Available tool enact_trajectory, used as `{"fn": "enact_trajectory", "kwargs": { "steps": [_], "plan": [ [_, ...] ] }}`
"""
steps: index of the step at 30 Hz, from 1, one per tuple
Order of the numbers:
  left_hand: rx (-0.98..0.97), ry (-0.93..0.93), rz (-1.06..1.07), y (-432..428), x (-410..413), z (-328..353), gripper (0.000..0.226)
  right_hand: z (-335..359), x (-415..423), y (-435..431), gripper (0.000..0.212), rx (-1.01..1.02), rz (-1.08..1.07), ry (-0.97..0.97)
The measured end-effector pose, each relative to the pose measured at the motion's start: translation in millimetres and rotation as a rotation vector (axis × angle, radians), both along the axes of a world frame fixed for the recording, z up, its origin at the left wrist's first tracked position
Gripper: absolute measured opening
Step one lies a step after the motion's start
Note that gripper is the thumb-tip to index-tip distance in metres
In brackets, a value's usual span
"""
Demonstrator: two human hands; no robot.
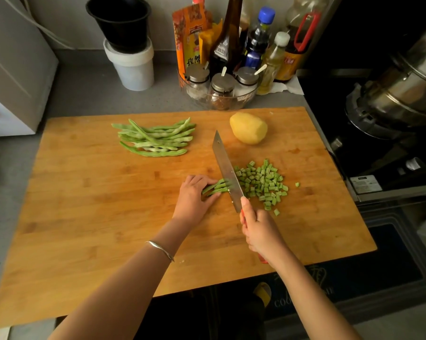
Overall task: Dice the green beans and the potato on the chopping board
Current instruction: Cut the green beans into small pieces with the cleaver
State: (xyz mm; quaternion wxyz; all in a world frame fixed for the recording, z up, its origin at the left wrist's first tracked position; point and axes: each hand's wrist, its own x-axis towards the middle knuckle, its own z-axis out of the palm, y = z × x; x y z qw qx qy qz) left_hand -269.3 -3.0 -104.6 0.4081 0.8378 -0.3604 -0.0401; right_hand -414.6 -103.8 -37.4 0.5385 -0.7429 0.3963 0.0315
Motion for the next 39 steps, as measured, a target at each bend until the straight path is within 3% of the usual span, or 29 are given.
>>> {"fn": "enact_trajectory", "kwargs": {
  "steps": [12,18,31,39],
  "plan": [
    [0.026,-0.021,-0.018,2,0,2,0.031,0,18,-8,0.058,-0.152,-0.013,0.054],
    [0.068,-0.044,0.012,8,-2,3,0.044,8,5,-2,0.055,-0.034,-0.005,-0.043],
    [-0.009,0.016,0.054,16,0,0,0.024,14,27,8,0.054,-0.188,0.146,0.097],
    [0.019,0.014,0.057,16,0,2,0.022,1,13,3,0.061,-0.123,0.143,0.096]
  ]
}}
